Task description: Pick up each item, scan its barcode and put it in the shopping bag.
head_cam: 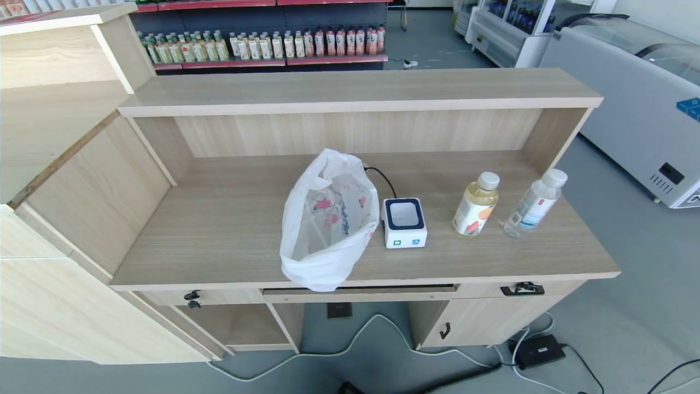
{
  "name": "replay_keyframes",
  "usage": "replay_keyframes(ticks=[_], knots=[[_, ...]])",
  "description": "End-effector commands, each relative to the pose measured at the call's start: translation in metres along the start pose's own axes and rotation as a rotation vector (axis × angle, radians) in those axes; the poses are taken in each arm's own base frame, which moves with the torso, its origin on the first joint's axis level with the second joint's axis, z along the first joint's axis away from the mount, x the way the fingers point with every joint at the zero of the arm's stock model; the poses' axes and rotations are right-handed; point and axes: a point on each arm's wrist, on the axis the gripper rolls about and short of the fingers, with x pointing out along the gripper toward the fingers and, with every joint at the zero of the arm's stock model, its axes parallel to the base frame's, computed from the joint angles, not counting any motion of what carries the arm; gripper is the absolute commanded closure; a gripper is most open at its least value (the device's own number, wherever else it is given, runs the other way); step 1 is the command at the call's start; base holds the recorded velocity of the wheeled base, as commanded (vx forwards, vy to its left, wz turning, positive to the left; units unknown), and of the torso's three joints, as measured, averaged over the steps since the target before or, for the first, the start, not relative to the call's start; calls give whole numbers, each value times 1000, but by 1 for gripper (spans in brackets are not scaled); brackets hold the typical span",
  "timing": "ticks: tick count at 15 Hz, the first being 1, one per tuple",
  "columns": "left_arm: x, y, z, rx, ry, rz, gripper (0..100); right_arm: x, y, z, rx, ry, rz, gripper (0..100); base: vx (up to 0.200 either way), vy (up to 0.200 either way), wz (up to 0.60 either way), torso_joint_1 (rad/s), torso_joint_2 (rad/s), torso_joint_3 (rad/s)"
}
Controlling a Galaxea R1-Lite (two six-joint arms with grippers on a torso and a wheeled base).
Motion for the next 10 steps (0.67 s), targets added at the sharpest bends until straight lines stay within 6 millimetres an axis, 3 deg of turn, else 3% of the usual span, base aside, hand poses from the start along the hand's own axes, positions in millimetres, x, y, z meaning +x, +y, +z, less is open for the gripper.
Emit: replay_keyframes(ticks=[1, 3, 4, 6, 10], knots=[[0, 0, 0, -1, -1, 1, 0, 87, 8, 110, 89, 118, -5, 100, 0, 0, 0, 0, 0, 0], [0, 0, 0, -1, -1, 1, 0, 112, 7, 100, 92, 200, -18, 100, 0, 0, 0, 0, 0, 0], [0, 0, 0, -1, -1, -1, 0, 121, 7, 89, 83, 229, -19, 0, 0, 0, 0, 0, 0, 0], [0, 0, 0, -1, -1, 1, 0, 143, 8, 83, 75, 196, 24, 0, 0, 0, 0, 0, 0, 0], [0, 0, 0, -1, -1, -1, 0, 230, 1, 64, 64, 141, 1, 0, 0, 0, 0, 0, 0, 0]])
